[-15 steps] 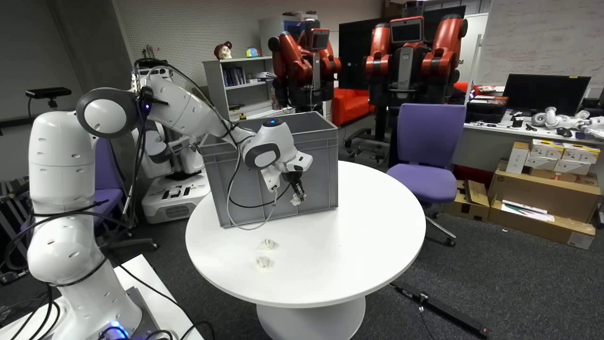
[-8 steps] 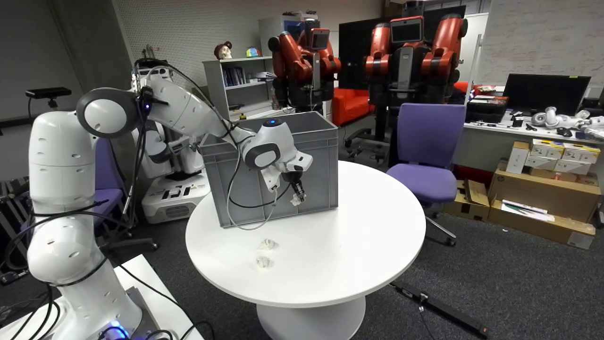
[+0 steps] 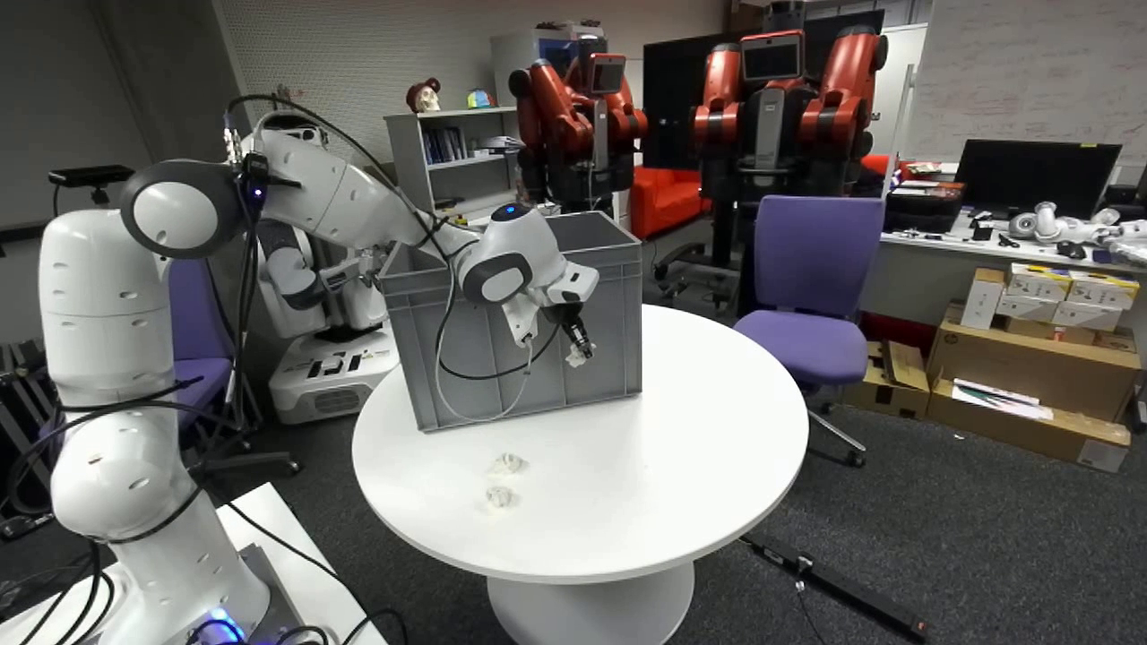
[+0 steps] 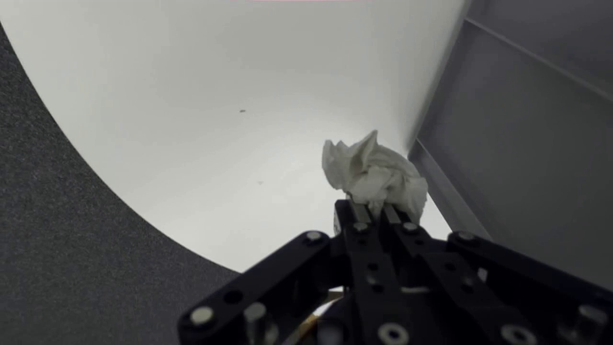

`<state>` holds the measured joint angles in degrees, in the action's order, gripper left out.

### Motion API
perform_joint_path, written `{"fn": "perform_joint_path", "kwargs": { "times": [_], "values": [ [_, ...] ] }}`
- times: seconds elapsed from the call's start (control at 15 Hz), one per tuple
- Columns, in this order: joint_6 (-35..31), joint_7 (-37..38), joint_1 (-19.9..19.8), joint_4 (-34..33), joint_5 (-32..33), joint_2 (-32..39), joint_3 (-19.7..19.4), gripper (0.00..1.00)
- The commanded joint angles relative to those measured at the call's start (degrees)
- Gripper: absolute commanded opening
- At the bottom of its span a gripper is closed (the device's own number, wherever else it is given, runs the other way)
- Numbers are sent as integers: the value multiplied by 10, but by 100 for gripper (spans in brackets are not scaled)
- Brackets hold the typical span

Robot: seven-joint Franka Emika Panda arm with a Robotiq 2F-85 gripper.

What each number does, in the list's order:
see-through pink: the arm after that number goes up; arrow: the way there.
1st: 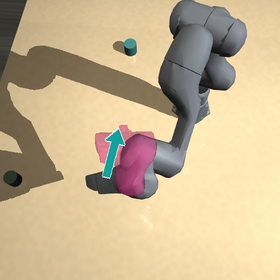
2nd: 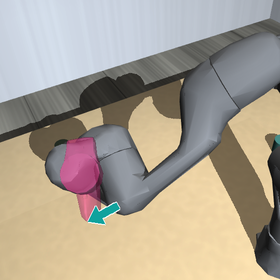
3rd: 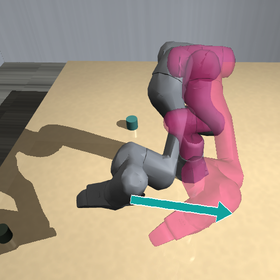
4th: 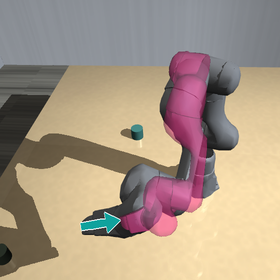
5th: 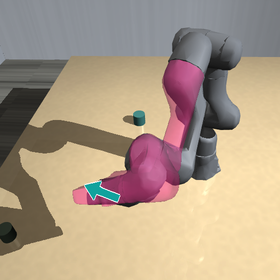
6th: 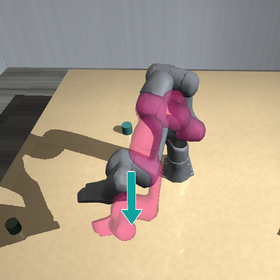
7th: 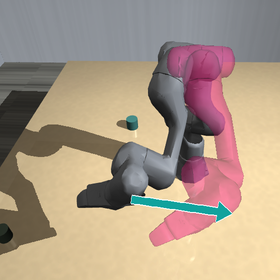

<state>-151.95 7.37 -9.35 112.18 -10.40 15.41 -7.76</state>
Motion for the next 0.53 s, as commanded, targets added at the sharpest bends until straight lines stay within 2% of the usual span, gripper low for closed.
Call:
{"fn": "perform_joint_path", "kwargs": {
  "times": [0.0, 0.47],
  "values": [
    [-6, 17, 8, 3, 5, -58, -1, 2],
    [-41, 57, 49, -6, 51, -133, 16, 2]
  ]
}}
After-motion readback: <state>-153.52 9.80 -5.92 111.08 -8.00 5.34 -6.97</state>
